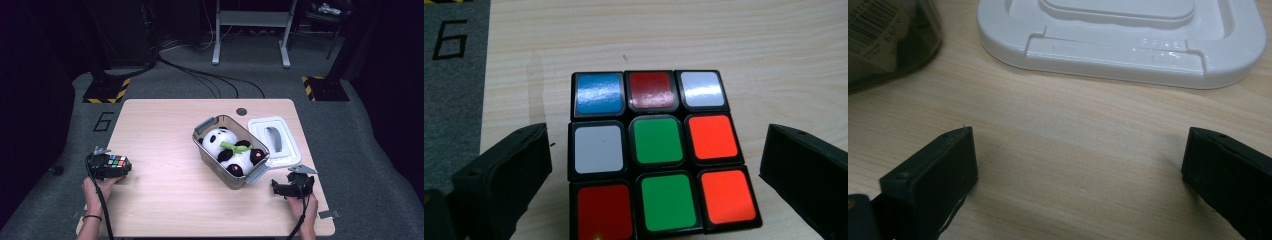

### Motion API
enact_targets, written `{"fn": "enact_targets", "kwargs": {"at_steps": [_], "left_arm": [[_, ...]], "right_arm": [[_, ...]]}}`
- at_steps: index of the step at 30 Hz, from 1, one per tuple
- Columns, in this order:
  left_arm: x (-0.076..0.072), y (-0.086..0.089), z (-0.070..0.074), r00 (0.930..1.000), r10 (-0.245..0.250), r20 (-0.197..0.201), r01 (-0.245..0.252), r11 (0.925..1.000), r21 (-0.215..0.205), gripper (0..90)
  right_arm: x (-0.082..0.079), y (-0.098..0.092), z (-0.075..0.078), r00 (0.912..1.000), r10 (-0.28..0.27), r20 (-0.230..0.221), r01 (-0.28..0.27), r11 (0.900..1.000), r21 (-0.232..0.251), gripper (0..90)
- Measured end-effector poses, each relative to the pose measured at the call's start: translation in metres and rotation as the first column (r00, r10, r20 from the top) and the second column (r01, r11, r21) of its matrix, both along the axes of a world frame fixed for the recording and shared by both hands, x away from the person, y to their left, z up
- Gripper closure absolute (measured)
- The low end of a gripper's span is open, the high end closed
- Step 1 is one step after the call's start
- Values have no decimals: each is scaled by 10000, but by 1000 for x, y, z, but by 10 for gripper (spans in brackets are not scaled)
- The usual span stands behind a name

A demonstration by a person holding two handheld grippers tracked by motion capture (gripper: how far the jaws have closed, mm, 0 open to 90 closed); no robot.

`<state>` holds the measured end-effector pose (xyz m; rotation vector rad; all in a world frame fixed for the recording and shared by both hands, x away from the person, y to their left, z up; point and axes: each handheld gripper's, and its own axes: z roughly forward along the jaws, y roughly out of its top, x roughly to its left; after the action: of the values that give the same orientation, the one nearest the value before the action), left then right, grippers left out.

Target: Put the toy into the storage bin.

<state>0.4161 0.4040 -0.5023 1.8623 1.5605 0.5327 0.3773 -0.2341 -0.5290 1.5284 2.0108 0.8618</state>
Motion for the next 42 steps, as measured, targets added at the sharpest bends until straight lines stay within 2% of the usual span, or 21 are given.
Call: {"fn": "enact_targets", "kwargs": {"at_steps": [1,4,6,9,11,20,30,34,36,37,42], "left_arm": [[0,0,0,10000,-46,9,46,10000,-6,156],[-1,1,-1,10000,-29,60,29,10000,11,182],[-2,2,-2,9999,84,150,-83,9999,-75,281],[-4,2,-1,9997,115,212,-118,9999,100,324],[-4,1,-1,9996,96,273,-104,9995,286,331],[-8,-3,7,9984,-53,568,45,9999,134,341],[-10,-21,32,9937,-555,975,533,9983,251,341],[-10,-28,43,9919,-797,984,780,9967,217,341],[-10,-33,47,9896,-872,1144,847,9960,267,342],[-10,-34,50,9903,-952,1015,926,9953,295,341],[-11,-40,61,9875,-1098,1134,1079,9939,230,341]], "right_arm": [[0,0,0,10000,10,7,-10,10000,-10,4],[0,0,0,10000,0,1,0,10000,-2,4],[0,0,0,10000,0,1,0,10000,-1,4],[0,0,0,10000,1,1,-1,10000,-3,4],[0,0,0,10000,-2,2,2,10000,-1,4],[0,0,0,10000,-4,2,4,10000,-1,4],[0,0,0,10000,17,7,-17,10000,-5,5],[0,0,0,10000,2,3,-2,10000,7,6],[0,0,0,10000,3,5,-3,10000,8,6],[0,0,0,10000,2,3,-2,10000,10,6],[0,0,0,10000,4,5,-4,10000,8,6]]}}
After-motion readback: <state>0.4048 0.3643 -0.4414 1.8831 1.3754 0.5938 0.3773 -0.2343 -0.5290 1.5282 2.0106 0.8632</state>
